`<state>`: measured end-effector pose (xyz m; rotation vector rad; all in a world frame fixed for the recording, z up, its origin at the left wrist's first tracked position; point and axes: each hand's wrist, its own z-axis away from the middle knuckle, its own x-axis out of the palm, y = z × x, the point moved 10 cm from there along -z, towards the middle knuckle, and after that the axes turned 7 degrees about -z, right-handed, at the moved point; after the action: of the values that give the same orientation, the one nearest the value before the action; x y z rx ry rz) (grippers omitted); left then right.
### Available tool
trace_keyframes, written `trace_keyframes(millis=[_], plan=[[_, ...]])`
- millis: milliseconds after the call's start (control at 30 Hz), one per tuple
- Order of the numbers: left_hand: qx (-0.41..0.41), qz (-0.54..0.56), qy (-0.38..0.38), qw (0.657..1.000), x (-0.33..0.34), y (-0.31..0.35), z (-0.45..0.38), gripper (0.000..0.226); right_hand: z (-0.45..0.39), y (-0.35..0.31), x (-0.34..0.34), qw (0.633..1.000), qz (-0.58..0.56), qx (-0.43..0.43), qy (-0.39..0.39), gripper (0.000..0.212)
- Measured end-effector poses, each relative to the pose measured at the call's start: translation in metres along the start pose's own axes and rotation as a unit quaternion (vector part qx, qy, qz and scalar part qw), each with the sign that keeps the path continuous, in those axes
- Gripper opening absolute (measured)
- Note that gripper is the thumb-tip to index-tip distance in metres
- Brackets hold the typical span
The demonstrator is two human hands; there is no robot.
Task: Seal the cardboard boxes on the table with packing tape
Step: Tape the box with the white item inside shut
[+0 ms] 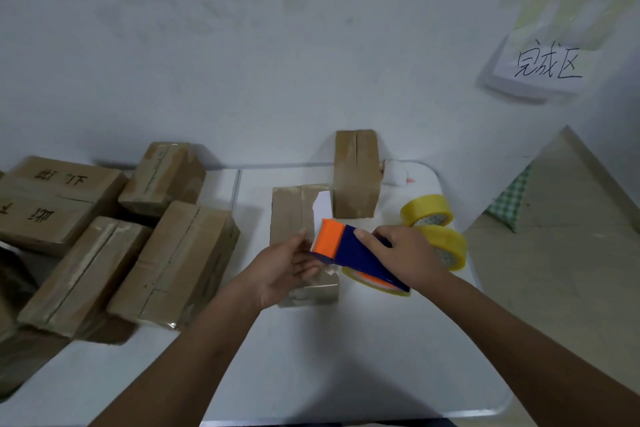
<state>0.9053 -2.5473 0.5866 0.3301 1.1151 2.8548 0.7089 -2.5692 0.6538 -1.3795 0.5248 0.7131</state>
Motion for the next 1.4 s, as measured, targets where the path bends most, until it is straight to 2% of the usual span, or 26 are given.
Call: trace_keyframes(millis=[67,167,367,433,567,767,967,1400], plan=[[0.008,0.029,0.005,1.0,0.0,0.0,0.002,0.042,-0.001,-0.001,-0.001,1.0,0.002,-0.009,-0.007,0.054],[0.012,0.015,-0.005,1.0,0.002,0.0,0.004,0.041,-0.001,-0.002,0.0,1.0,0.011,-0.016,-0.022,0.052],[0.034,-0.025,-0.008,0.999,0.004,0.0,0.003,0.026,-0.002,-0.003,0.002,0.999,0.025,-0.021,-0.032,0.054],[0.047,-0.044,0.004,0.998,0.002,0.001,0.002,0.018,-0.002,-0.005,0.001,0.999,0.032,-0.025,-0.036,0.055],[0.076,-0.089,0.038,0.992,0.001,0.007,0.006,0.02,0.0,-0.008,0.0,0.998,0.035,-0.03,-0.048,0.053],[0.156,-0.202,0.123,0.959,0.0,0.024,0.016,0.02,0.005,-0.011,-0.007,0.994,0.089,-0.054,-0.043,0.046],[0.175,-0.206,0.135,0.953,-0.005,0.033,0.018,0.019,0.006,-0.024,-0.003,0.986,0.125,-0.096,-0.055,0.044],[0.181,-0.175,0.135,0.958,-0.035,0.031,0.021,0.018,0.007,-0.018,0.01,0.982,0.14,-0.073,-0.106,0.05]])
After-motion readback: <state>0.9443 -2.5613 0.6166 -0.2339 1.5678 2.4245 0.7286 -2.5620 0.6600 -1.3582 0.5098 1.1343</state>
